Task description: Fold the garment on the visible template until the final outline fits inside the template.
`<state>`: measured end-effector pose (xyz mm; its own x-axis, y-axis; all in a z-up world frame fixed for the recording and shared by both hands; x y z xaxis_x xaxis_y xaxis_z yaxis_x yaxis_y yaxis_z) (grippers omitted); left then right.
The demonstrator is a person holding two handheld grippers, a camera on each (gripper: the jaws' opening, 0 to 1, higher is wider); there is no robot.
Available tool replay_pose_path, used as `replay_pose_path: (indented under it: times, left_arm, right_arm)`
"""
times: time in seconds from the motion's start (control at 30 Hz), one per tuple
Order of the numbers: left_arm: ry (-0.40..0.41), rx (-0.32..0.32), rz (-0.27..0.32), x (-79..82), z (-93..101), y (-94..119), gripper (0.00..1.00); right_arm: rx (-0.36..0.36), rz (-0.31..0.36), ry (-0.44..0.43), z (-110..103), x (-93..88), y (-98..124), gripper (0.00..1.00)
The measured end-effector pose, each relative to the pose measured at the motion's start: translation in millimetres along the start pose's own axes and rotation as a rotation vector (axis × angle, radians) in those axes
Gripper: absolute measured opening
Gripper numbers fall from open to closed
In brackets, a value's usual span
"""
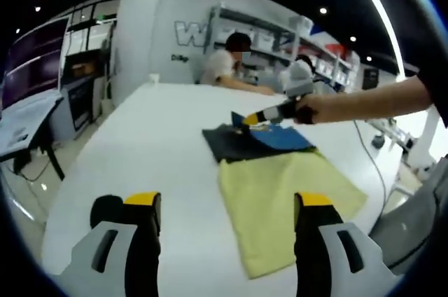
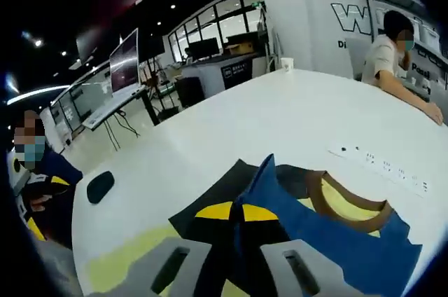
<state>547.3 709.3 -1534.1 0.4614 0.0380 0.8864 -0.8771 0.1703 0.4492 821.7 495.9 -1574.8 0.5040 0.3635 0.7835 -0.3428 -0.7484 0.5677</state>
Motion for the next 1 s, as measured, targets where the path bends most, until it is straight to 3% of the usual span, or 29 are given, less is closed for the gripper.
replay_pose_path:
  times: [0.17,0.43,0.53,0.6,0.7,0.83,1.0]
  left_arm:
    - [0.03,0.058,-0.047,-11.2,-13.5,-2,0.74]
    - [0.084,0.085,-0.018,-7.2,-25.8,-1,0.74]
    - [0.082,0.086,-0.023,-7.2,-23.8,-1,0.74]
    - [0.078,0.086,-0.025,-6.2,-22.0,-1,0.73]
    - [0.07,0.082,-0.022,-3.4,-18.1,0,0.73]
    - [0.054,0.078,-0.019,0.3,-16.3,1,0.73]
    - [0.038,0.062,-0.007,9.5,-8.7,3,0.72]
  right_arm:
    - [-0.003,-0.038,-0.028,-4,-6.5,-9,0.0]
    - [-0.018,-0.031,0.005,-13,3.5,-8,0.0]
    - [-0.014,-0.01,0.004,-8,5.3,-6,0.05]
    - [-0.015,-0.006,0.006,-5,7.9,-3,0.05]
    - [-0.03,0.048,-0.075,1,19.0,9,0.07]
    - [-0.046,0.095,-0.061,2,38.3,28,0.09]
    - [-0.077,0.108,-0.037,5,47.0,45,0.12]
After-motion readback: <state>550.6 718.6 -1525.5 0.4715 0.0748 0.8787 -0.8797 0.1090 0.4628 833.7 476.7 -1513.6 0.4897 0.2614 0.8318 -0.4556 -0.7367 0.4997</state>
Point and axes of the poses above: the point that each gripper's makers call its tool centre point, and the gripper's own axes: y roughly backward along the fingers, z roughly to its right, x roughly out of its top, the point moved 10 cm from there along y, roughly backward along the fingers, and after that the axes turned 7 degrees about x, right-handed, at the moved point
